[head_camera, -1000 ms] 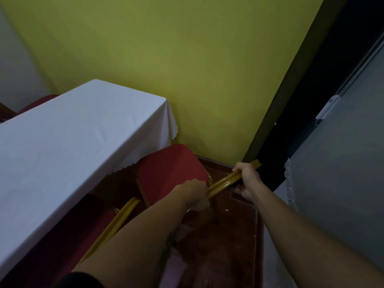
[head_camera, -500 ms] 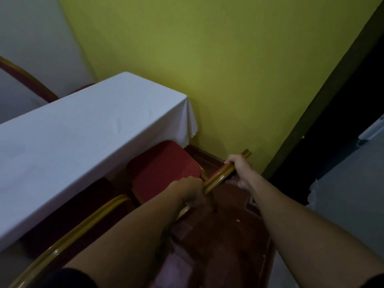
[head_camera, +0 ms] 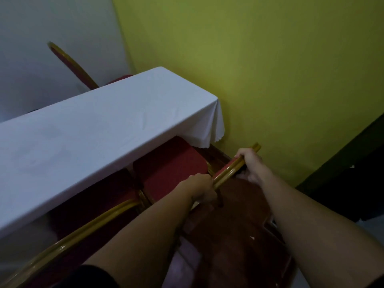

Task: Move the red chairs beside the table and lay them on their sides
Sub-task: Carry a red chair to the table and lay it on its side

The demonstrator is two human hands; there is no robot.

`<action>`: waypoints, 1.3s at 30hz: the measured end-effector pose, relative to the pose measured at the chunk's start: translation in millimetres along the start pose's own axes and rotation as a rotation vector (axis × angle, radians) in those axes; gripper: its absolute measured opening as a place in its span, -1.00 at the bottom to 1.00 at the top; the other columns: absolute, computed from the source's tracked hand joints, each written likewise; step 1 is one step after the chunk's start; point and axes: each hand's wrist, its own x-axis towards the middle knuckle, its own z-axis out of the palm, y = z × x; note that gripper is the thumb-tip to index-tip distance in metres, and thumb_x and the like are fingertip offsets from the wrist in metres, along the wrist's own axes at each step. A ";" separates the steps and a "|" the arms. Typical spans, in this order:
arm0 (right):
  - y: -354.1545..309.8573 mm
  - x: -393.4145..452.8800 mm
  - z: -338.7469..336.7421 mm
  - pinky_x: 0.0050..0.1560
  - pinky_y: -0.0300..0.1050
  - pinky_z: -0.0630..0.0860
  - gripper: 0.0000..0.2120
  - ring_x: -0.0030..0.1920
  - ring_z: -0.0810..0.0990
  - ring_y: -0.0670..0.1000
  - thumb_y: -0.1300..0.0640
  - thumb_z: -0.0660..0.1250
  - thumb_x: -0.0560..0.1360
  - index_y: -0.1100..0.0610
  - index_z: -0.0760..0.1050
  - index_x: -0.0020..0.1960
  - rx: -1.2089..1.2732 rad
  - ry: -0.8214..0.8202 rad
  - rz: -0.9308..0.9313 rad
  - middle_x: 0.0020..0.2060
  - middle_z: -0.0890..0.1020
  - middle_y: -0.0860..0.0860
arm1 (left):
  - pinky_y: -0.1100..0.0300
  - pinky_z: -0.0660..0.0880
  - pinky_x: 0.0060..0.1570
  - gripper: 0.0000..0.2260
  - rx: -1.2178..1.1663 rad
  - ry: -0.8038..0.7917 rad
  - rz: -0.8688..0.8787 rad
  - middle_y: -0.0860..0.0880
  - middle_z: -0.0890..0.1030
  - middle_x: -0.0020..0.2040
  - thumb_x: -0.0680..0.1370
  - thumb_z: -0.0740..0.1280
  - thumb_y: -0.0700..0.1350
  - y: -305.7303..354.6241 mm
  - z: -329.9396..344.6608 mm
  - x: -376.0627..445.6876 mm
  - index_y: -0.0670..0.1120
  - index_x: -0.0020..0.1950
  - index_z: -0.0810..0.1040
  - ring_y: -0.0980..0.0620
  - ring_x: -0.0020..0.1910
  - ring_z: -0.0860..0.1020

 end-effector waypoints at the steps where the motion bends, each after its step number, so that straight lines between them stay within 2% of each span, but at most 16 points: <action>1: -5.2 3.2 4.7 -0.23 0.05 0.56 -0.95 -0.24 0.54 0.12 0.21 0.26 0.46 0.15 0.39 -0.16 -0.008 -0.009 0.003 -0.27 0.49 0.11 | 0.04 0.57 -0.01 -0.71 -0.016 0.009 -0.009 -0.06 0.54 -0.01 0.54 0.34 -0.06 -3.6 -3.1 4.4 -0.08 0.25 0.52 -0.05 -0.05 0.57; 5: -20.6 16.8 22.0 -0.27 0.03 0.56 -0.95 -0.22 0.55 0.12 0.22 0.25 0.47 0.16 0.38 -0.15 -0.002 -0.037 0.001 -0.24 0.49 0.12 | -0.02 0.59 0.08 -0.68 -0.099 0.016 -0.049 -0.09 0.57 0.06 0.53 0.33 -0.09 -15.7 -16.7 18.4 -0.07 0.29 0.52 -0.08 0.01 0.59; 10: -33.1 29.0 49.2 -0.48 -0.11 0.53 -0.94 -0.29 0.56 0.09 0.22 0.25 0.49 0.19 0.39 -0.06 0.010 -0.056 0.001 -0.26 0.50 0.11 | -0.09 0.57 0.16 -0.63 -0.134 0.040 -0.114 -0.10 0.59 0.10 0.49 0.34 -0.08 -33.4 -39.5 29.2 -0.05 0.31 0.54 -0.11 0.07 0.60; 14: -41.8 42.1 63.9 -0.64 -0.14 0.50 -0.82 -0.29 0.55 0.10 0.23 0.24 0.50 0.23 0.42 0.10 0.031 -0.057 -0.007 -0.25 0.51 0.13 | -0.04 0.54 0.15 -0.58 -0.237 0.060 -0.138 -0.07 0.56 0.09 0.50 0.33 -0.12 -47.0 -46.7 41.8 0.01 0.37 0.50 -0.09 0.08 0.56; 16: -45.1 48.8 66.1 -0.66 -0.14 0.48 -0.81 -0.30 0.55 0.10 0.24 0.23 0.50 0.23 0.42 0.10 0.036 -0.047 -0.011 -0.25 0.51 0.14 | -0.02 0.53 0.15 -0.57 -0.254 0.062 -0.136 -0.06 0.56 0.08 0.49 0.33 -0.14 -47.5 -51.1 50.1 0.00 0.38 0.51 -0.07 0.06 0.56; 18: -47.9 54.5 67.0 -0.65 -0.12 0.50 -0.81 -0.33 0.56 0.11 0.24 0.24 0.49 0.24 0.42 0.09 0.045 -0.025 -0.016 -0.27 0.52 0.14 | -0.02 0.52 0.16 -0.55 -0.250 0.060 -0.136 -0.06 0.57 0.08 0.48 0.34 -0.15 -47.9 -54.4 57.0 0.00 0.37 0.52 -0.07 0.06 0.56; 21: -50.1 59.5 73.9 -0.58 -0.05 0.55 -0.75 -0.34 0.58 0.11 0.22 0.26 0.48 0.25 0.41 0.14 0.075 -0.021 -0.019 -0.27 0.54 0.15 | 0.02 0.49 0.05 -0.57 -0.237 0.069 -0.133 -0.03 0.56 0.00 0.46 0.35 -0.17 -51.6 -59.1 63.1 0.00 0.34 0.54 -0.04 0.00 0.54; 24: -42.9 56.6 90.8 -0.44 0.07 0.62 -0.52 -0.18 0.63 0.14 0.06 0.32 0.52 0.23 0.30 0.35 0.135 0.013 -0.046 -0.02 0.59 0.20 | 0.02 0.50 0.02 -0.64 -0.244 0.095 -0.132 -0.02 0.57 -0.08 0.47 0.34 -0.17 -62.2 -65.7 63.2 0.00 0.27 0.56 -0.02 -0.07 0.55; 26: -35.1 49.6 102.9 -0.37 0.09 0.62 -0.46 -0.07 0.64 0.15 -0.03 0.37 0.54 0.19 0.25 0.37 0.158 0.015 -0.060 0.13 0.57 0.21 | 0.03 0.53 0.02 -0.67 -0.274 0.126 -0.133 -0.03 0.58 -0.06 0.49 0.34 -0.14 -72.2 -66.9 59.6 0.02 0.25 0.55 -0.01 -0.08 0.56; 28: -25.8 41.1 110.5 -0.37 0.10 0.64 -0.38 0.02 0.64 0.19 -0.07 0.43 0.50 0.19 0.25 0.39 0.146 -0.029 -0.049 0.19 0.55 0.21 | 0.05 0.56 -0.02 -0.70 -0.303 0.175 -0.143 -0.04 0.60 -0.04 0.50 0.35 -0.12 -82.0 -61.4 53.5 0.01 0.24 0.56 -0.02 -0.08 0.58; 31: -12.0 34.7 113.0 -0.28 0.20 0.69 -0.28 0.11 0.62 0.28 -0.05 0.47 0.47 0.16 0.21 0.47 0.113 -0.062 -0.033 0.24 0.52 0.20 | 0.05 0.61 -0.04 -0.75 -0.262 0.200 -0.169 -0.08 0.60 -0.01 0.51 0.34 -0.16 -92.3 -45.8 46.0 -0.03 0.19 0.57 -0.06 -0.06 0.61; 33: -9.2 31.0 114.7 -0.29 0.19 0.69 -0.31 0.11 0.62 0.25 -0.01 0.44 0.49 0.19 0.21 0.48 0.116 -0.071 -0.053 0.20 0.52 0.20 | 0.05 0.61 -0.05 -0.75 -0.229 0.229 -0.168 -0.08 0.60 0.01 0.51 0.33 -0.16 -96.7 -39.5 40.9 -0.04 0.19 0.57 -0.07 -0.05 0.61; 36: -17.1 25.3 116.7 -0.32 0.13 0.67 -0.47 0.04 0.61 0.17 0.07 0.39 0.58 0.25 0.27 0.41 0.116 -0.085 -0.081 0.05 0.50 0.15 | 0.04 0.61 -0.04 -0.75 -0.175 0.279 -0.147 -0.07 0.59 0.02 0.54 0.34 -0.10 -100.9 -40.4 30.1 -0.05 0.21 0.57 -0.06 -0.05 0.61; 39: -26.3 22.4 114.0 -0.28 0.19 0.66 -0.48 0.19 0.58 0.23 0.08 0.41 0.58 0.25 0.30 0.41 0.132 -0.119 -0.050 0.20 0.51 0.21 | 0.11 0.54 -0.12 -0.70 -0.146 0.303 -0.125 -0.05 0.59 0.04 0.57 0.33 -0.09 -103.4 -44.6 17.9 -0.06 0.30 0.56 -0.03 -0.06 0.59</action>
